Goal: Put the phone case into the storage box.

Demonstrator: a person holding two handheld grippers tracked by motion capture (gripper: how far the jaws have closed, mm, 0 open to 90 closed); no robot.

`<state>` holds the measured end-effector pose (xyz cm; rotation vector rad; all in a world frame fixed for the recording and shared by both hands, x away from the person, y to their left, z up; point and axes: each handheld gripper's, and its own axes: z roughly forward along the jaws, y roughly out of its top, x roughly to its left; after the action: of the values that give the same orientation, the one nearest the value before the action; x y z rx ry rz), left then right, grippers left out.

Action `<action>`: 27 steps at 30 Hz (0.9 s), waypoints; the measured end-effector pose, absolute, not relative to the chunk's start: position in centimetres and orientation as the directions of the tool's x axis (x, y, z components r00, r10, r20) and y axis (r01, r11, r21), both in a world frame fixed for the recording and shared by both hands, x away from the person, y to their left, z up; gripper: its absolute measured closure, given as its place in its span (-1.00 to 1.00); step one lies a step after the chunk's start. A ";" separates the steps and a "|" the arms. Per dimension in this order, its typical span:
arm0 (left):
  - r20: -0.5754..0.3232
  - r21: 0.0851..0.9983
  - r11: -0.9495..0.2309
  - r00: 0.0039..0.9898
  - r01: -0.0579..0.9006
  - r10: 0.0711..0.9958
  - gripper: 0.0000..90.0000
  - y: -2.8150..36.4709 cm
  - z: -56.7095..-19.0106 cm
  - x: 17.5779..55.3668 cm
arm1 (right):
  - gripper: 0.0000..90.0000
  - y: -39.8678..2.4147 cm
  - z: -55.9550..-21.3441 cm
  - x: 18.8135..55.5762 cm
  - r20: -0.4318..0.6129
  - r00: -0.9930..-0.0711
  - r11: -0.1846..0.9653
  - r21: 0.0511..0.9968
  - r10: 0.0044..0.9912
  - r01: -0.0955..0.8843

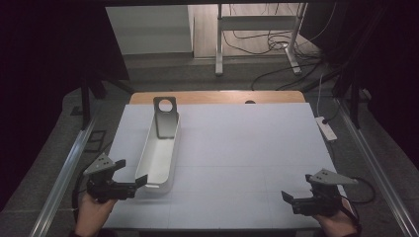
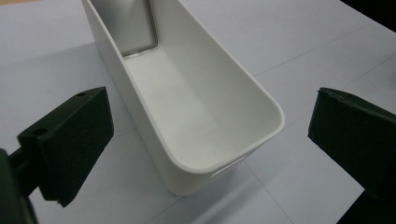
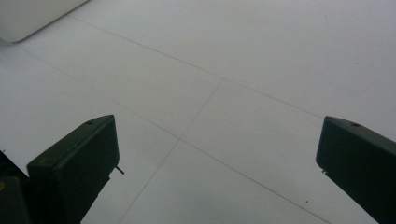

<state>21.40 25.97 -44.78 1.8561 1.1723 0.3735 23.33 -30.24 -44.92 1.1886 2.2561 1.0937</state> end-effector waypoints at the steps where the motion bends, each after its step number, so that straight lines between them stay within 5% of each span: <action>1: -0.191 0.803 -0.164 0.508 0.574 0.840 -0.98 26.0 -44.8 21.3 | -1.00 -30.2 -44.9 23.3 0.035 -0.579 0.344 0.774 0.815 0.532; 27: -0.187 0.803 -0.140 0.467 0.580 0.864 -0.98 27.7 -45.6 18.4 | -1.00 -30.2 -44.9 23.3 0.031 -0.579 0.348 0.773 0.815 0.531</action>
<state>18.36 27.73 -45.62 1.8338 1.2191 0.4057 23.33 -30.21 -44.94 1.1863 2.2566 1.0895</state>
